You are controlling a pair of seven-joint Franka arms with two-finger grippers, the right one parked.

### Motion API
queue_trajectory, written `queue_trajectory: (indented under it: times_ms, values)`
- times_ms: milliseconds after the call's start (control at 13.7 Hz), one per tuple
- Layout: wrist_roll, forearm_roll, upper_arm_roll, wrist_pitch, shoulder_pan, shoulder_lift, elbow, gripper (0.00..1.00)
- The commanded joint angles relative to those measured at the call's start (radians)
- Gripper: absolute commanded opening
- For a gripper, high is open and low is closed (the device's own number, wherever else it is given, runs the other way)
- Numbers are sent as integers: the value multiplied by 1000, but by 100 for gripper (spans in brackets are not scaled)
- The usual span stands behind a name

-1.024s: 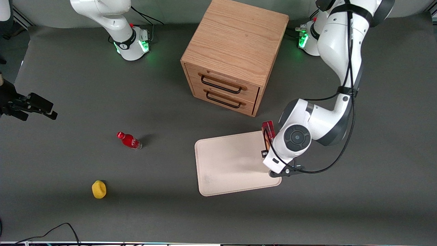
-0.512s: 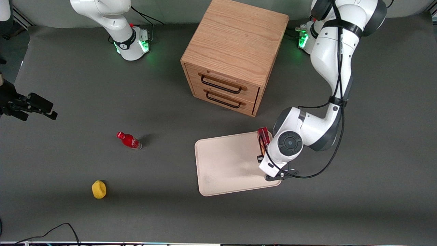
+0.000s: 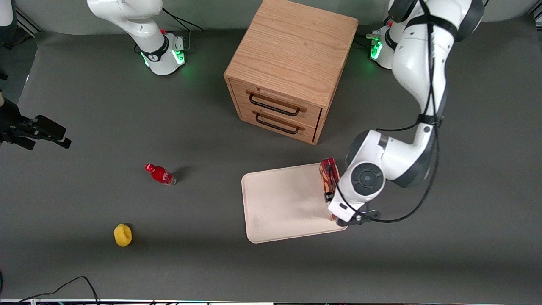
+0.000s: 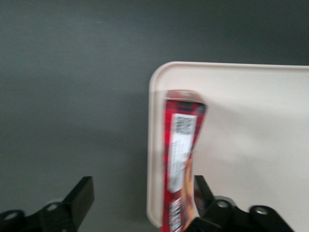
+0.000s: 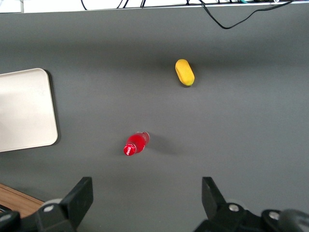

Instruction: Place red cookie box on tray

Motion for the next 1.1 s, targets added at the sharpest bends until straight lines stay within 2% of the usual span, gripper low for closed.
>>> queue_trajectory:
  times_ms: [0,293,585,878,1024]
  values:
    - [147,2,2,-165,75,-168,-43,100]
    - [410,-36,-1,-293,239,-337,-132,100]
    - [576,-39,0,-255,386,-524,-319,100]
    - [578,-39,3,-217,407,-650,-410,100]
    - [567,-73,3,-97,408,-751,-544,100]
